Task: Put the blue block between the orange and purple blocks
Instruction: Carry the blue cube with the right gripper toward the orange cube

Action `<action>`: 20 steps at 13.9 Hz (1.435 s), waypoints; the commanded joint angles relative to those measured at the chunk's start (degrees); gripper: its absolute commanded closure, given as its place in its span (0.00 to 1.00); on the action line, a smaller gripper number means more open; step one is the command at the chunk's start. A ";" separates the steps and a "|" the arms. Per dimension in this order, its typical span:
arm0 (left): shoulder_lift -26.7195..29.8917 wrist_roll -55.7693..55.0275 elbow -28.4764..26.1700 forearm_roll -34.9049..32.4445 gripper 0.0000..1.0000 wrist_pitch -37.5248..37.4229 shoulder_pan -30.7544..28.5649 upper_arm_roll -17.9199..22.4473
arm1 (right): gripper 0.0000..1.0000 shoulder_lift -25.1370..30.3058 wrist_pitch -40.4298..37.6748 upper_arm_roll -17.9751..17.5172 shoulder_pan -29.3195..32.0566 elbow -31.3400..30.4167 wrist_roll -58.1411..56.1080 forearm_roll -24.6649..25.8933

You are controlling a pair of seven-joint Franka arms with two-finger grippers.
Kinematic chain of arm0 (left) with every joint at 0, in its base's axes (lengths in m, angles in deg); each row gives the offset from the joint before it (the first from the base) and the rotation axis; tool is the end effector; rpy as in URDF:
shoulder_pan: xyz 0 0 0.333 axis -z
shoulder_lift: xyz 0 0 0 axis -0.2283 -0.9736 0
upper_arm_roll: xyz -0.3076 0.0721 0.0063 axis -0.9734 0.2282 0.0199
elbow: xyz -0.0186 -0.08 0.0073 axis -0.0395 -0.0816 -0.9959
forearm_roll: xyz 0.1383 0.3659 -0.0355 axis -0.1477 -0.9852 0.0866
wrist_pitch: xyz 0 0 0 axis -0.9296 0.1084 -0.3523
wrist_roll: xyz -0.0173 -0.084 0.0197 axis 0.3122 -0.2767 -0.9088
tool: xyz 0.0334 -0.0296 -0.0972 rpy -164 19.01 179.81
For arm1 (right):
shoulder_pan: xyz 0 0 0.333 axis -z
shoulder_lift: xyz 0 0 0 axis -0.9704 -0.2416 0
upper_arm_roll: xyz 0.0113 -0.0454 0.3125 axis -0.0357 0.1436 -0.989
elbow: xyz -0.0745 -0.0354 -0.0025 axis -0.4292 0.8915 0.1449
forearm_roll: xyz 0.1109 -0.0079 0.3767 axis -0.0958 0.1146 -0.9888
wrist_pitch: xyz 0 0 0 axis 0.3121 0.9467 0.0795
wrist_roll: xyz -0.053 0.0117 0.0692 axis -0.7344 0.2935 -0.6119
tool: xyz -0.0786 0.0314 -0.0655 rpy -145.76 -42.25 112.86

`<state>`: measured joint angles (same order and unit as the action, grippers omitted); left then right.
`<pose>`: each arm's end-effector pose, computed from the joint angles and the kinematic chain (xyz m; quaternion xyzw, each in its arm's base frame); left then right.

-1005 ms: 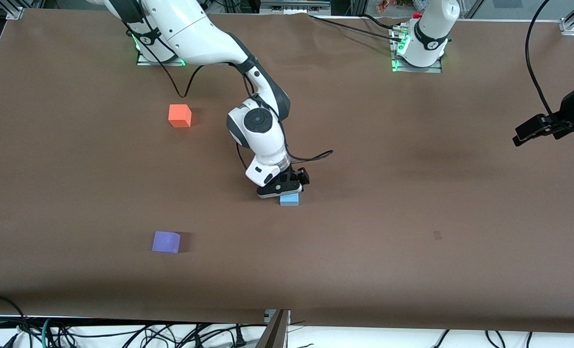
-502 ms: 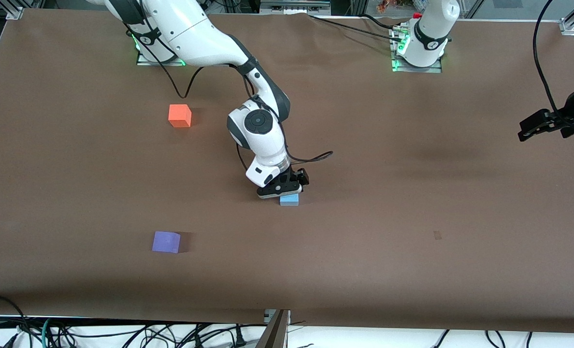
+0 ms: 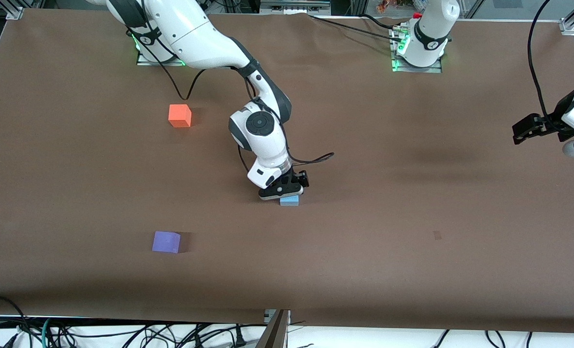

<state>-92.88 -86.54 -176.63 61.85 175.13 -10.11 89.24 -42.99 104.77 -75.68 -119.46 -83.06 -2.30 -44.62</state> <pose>0.5790 0.0213 0.5813 -0.9980 -0.0313 0.0128 0.0541 0.5714 0.5031 0.2047 -0.9849 -0.0535 -0.1372 0.0915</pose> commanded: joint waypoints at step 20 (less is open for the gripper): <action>-1.52 0.55 2.67 4.31 0.00 -1.61 -1.24 -0.10 | 0.86 36.98 -6.35 2.99 21.55 -43.16 -24.07 -0.86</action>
<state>-93.33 -86.58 -176.15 65.22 174.93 -10.92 89.35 -12.74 96.61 -71.77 -100.25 -117.33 -21.12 -44.66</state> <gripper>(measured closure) 0.000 0.414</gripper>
